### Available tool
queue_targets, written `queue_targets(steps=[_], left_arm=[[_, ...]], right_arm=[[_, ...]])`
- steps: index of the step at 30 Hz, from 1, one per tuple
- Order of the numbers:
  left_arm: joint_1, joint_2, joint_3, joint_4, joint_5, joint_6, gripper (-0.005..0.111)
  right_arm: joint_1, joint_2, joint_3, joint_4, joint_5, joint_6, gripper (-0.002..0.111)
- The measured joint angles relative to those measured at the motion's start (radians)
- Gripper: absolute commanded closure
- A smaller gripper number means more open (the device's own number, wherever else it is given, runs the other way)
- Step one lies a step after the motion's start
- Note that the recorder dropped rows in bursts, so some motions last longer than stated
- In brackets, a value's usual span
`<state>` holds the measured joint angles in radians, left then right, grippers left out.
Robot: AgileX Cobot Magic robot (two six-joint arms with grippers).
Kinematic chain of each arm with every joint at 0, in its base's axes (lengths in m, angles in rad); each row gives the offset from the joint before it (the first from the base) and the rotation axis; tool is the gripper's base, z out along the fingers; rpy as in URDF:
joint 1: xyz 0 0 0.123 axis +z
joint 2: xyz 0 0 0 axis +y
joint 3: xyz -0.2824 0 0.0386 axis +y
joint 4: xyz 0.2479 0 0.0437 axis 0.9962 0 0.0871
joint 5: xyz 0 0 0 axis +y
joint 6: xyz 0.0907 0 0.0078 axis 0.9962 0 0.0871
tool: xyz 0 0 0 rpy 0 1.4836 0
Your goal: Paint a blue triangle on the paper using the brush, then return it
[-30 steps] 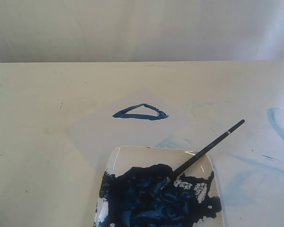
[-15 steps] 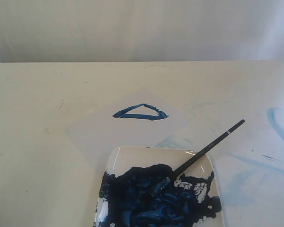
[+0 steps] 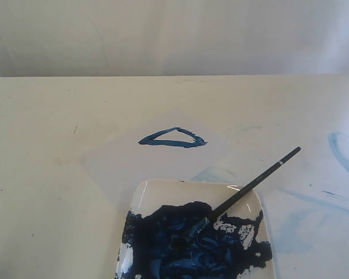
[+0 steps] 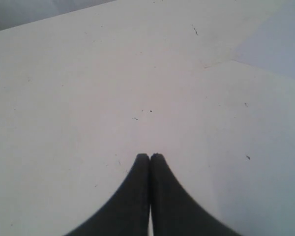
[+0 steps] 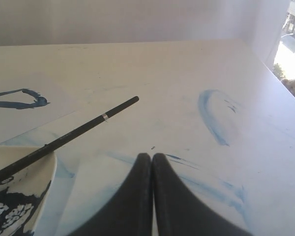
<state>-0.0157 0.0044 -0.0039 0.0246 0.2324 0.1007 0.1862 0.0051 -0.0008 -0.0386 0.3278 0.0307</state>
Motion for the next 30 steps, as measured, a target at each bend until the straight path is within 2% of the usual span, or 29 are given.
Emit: queue_targets(steps=[14,20,30], left_arm=[[0.0,0.0,0.0,-0.001,-0.002,0.005,0.107],[0.039,0.0,0.0,-0.003,-0.002,0.005,0.107],[0.04,0.0,0.0,-0.003,-0.002,0.005,0.107]], right_arm=[[0.0,0.0,0.0,0.0,0.0,0.0,0.108],[0.0,0.0,0.0,0.0,0.0,0.0,0.108],[0.0,0.0,0.0,0.0,0.0,0.0,0.108]])
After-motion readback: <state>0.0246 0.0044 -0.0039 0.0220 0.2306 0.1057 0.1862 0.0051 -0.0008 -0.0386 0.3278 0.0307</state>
